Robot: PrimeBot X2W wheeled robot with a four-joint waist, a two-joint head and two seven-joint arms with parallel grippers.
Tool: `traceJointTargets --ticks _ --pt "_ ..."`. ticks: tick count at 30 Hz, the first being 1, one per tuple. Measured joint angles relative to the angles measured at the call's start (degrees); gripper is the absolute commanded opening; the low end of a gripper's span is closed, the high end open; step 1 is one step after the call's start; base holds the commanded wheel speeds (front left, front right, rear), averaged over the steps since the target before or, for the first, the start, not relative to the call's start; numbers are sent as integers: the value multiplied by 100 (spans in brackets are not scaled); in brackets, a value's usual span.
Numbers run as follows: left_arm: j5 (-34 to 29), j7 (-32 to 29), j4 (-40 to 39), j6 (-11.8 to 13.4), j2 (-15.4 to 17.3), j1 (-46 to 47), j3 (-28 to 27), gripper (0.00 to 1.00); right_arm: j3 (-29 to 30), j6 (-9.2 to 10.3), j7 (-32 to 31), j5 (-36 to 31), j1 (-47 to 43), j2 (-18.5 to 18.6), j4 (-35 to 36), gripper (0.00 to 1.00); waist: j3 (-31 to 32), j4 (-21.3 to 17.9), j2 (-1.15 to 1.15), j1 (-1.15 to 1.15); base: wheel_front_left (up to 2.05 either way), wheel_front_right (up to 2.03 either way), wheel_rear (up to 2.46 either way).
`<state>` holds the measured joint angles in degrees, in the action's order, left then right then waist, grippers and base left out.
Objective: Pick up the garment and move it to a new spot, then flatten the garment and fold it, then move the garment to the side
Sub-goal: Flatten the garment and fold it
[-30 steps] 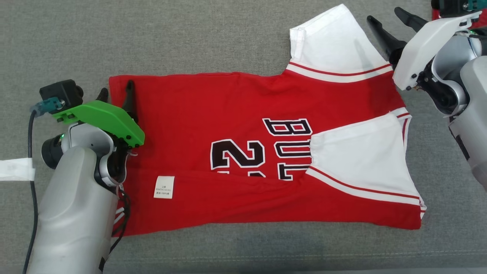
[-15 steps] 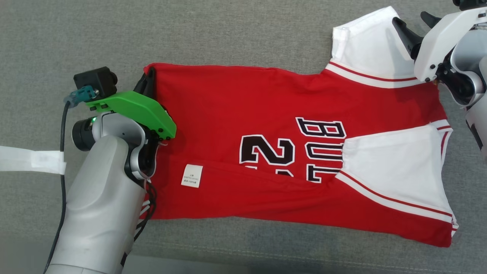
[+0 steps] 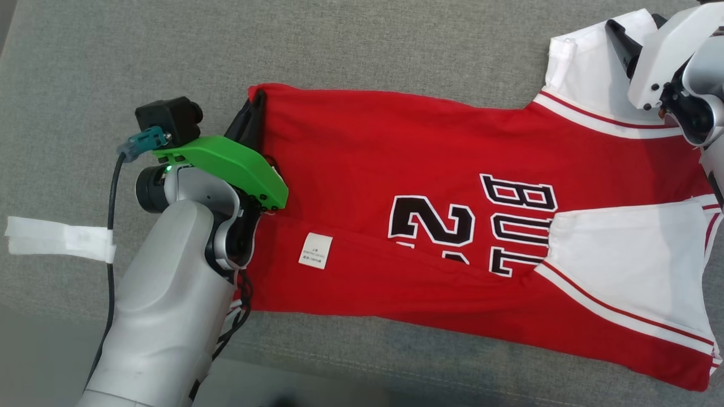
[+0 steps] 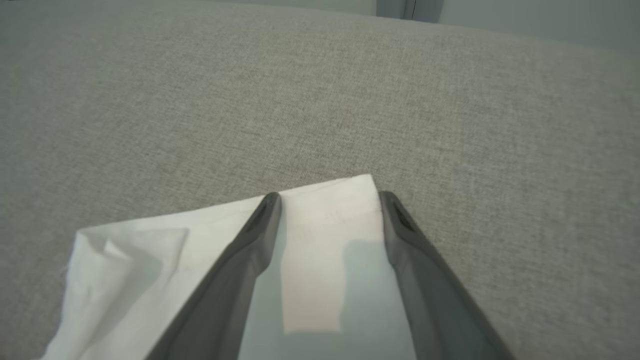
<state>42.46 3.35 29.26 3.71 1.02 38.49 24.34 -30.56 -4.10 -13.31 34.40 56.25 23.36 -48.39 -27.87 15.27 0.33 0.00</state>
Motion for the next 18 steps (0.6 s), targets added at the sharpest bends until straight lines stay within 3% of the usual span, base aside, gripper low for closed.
traceJointTargets --ticks 1,3,5,7,8,18 --pt "35 3 -18 0 0 0 25 0 -16 -1 4 -16 31 -9 -25 94 -5 5 0 0 0 0 0" --pt "105 33 -29 1 0 0 67 0 -66 -8 15 -41 86 -13 -87 50 -9 7 0 0 0 0 0" --pt "182 59 -32 1 0 0 131 0 -127 -9 60 -116 112 -11 -127 38 -9 4 0 0 0 0 0" --pt "237 85 -31 1 0 0 168 0 -162 -44 81 -171 131 -13 -179 4 -6 -4 0 0 0 0 0" --pt "255 102 -26 3 0 0 170 0 -174 -44 127 -203 144 -12 -202 0 -3 -9 0 0 0 0 0" --pt "276 388 209 92 1 -4 -122 0 -346 -145 773 -383 199 -157 -277 0 107 -218 0 0 0 0 0"
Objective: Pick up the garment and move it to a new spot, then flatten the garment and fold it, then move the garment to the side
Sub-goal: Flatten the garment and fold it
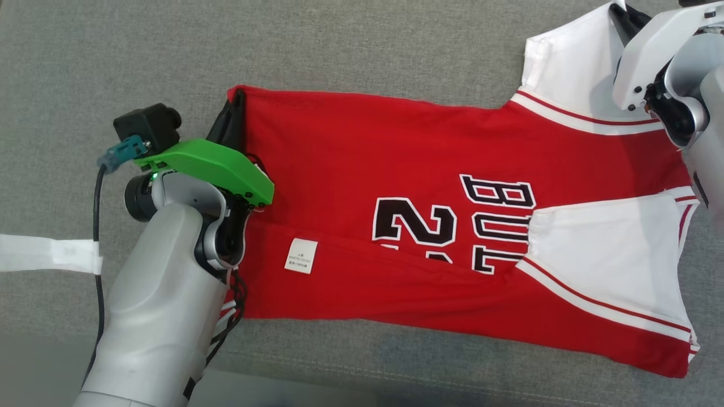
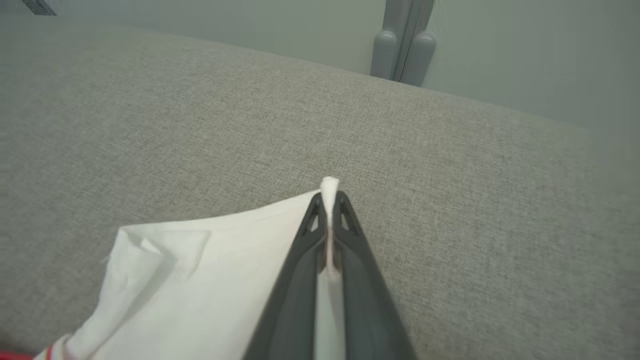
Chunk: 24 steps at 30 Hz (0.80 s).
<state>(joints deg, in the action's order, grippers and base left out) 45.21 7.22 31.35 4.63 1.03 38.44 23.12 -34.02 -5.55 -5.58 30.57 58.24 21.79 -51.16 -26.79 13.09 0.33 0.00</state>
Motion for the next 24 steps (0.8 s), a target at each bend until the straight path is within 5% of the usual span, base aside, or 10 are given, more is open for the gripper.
traceJointTargets --ticks 16,24 --pt "159 357 360 -62 268 -715 -410 0 4 -151 2001 392 -1242 -441 534 0 709 -526 0 0 0 0 0" --pt "371 501 258 -250 371 -1345 -514 0 157 -151 2092 630 -2281 -550 909 0 1263 -812 0 0 0 0 0"
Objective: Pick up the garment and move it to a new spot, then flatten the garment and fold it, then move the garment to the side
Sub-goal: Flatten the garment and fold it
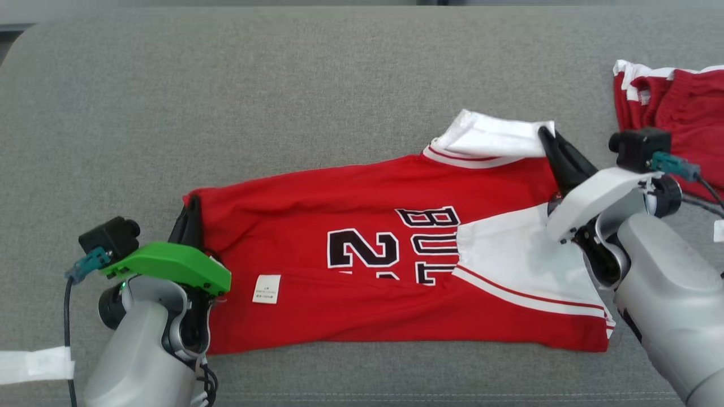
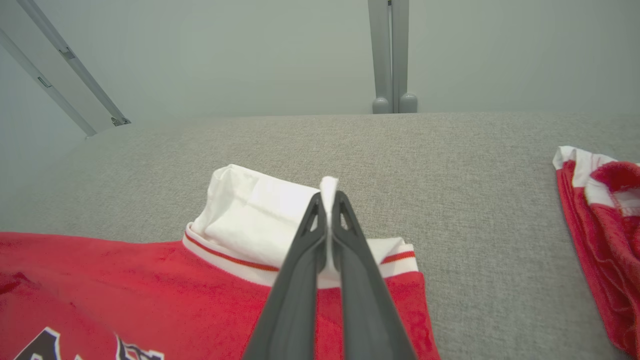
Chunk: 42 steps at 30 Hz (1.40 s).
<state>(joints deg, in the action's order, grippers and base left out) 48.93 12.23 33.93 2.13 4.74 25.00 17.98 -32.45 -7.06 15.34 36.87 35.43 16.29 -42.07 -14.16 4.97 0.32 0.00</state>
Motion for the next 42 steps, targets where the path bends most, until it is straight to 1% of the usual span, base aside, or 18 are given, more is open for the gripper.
traceJointTargets --ticks 6,9,14,15,18,21,28,29,30,31,32,33,37,42 --pt "175 52 -212 -15 2 -560 -237 0 76 0 -34 163 -721 -58 311 0 363 -159 0 0 0 0 0" --pt "286 101 -398 -11 14 -887 -343 0 265 0 -51 213 -1073 -99 673 0 549 -262 0 0 0 0 0" --pt "345 101 -734 -10 16 -1318 -379 0 481 0 -52 212 -1534 -32 1060 0 753 -440 0 0 0 0 0" --pt "367 101 -839 -10 12 -1483 -356 0 534 0 -52 202 -1746 13 1158 0 805 -492 0 0 0 0 0" --pt "378 101 -902 1 12 -1734 -364 0 479 0 -52 112 -1993 40 1322 0 856 -540 0 0 0 0 0" --pt "386 101 -965 67 16 -2057 -407 0 390 0 -52 -7 -2218 65 1450 0 890 -556 0 0 0 0 0" --pt "512 90 -1083 126 19 -2509 -471 0 270 0 -53 -160 -2760 149 1479 0 986 -560 0 0 0 0 0" --pt "527 82 -1080 142 18 -2556 -470 6 263 0 -53 -169 -2793 149 1472 17 988 -561 0 0 0 0 0" --pt "550 54 -1077 149 19 -2592 -470 26 249 0 -52 -170 -2811 148 1451 36 990 -562 0 0 0 0 0" --pt "554 34 -1071 149 20 -2618 -467 44 229 0 -53 -174 -2827 151 1435 48 995 -563 0 0 0 0 0" --pt "554 34 -1063 151 20 -2632 -465 81 211 0 -53 -198 -2849 153 1414 100 1005 -564 0 0 0 0 0" --pt "556 34 -1066 151 24 -2640 -466 100 204 0 -53 -235 -2881 159 1389 100 1021 -566 0 0 0 0 0" --pt "558 34 -1122 202 64 -2706 -499 100 198 -1 -53 -341 -3042 258 1333 100 1085 -581 0 0 0 0 0" --pt "558 46 -1282 256 227 -2877 -711 100 424 -1 -53 -347 -3266 376 1319 100 1119 -603 0 0 0 0 0"
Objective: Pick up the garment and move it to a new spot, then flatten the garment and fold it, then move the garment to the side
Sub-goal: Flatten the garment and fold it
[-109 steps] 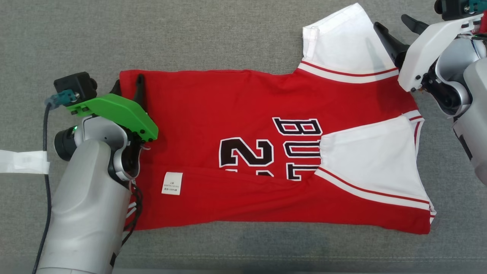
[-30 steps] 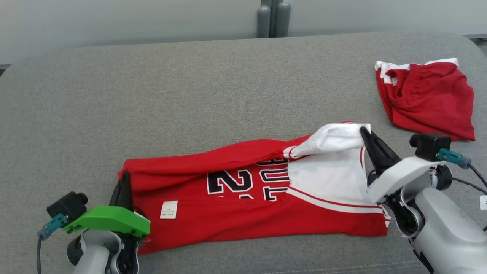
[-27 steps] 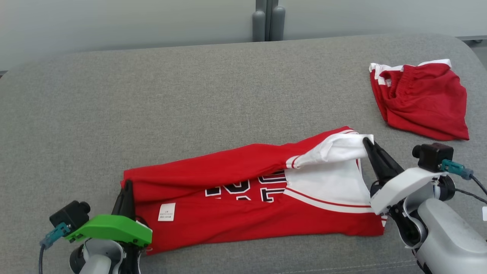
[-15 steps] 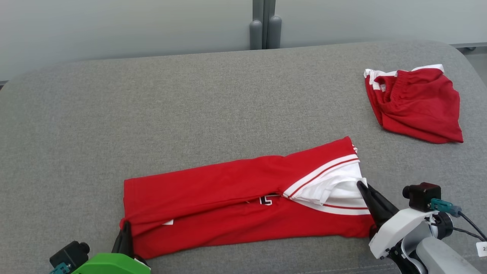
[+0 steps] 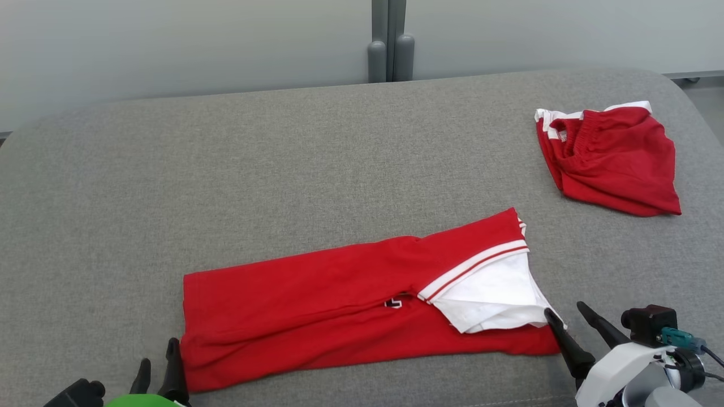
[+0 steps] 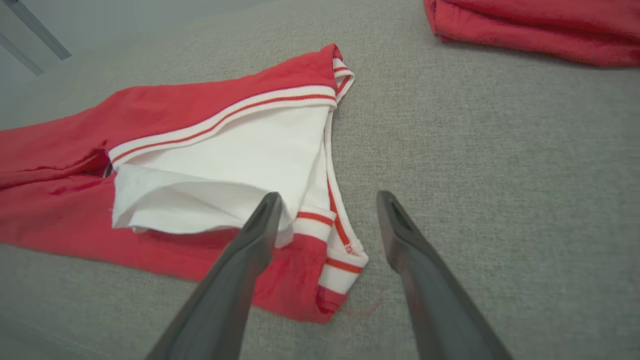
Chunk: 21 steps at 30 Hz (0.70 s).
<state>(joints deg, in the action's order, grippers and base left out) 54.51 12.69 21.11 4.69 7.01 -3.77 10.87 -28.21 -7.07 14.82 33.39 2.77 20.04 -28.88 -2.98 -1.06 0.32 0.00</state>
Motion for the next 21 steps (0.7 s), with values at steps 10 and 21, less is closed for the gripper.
traceJointTargets --ticks 10,21 --pt "-287 155 -782 38 122 -76 -316 100 377 0 -7 54 -96 136 271 100 149 -80 0 0 0 0 0" --pt "-561 156 -1412 40 -111 -63 -27 100 -180 -1 -768 470 530 181 277 100 229 -7 0 0 0 0 0"
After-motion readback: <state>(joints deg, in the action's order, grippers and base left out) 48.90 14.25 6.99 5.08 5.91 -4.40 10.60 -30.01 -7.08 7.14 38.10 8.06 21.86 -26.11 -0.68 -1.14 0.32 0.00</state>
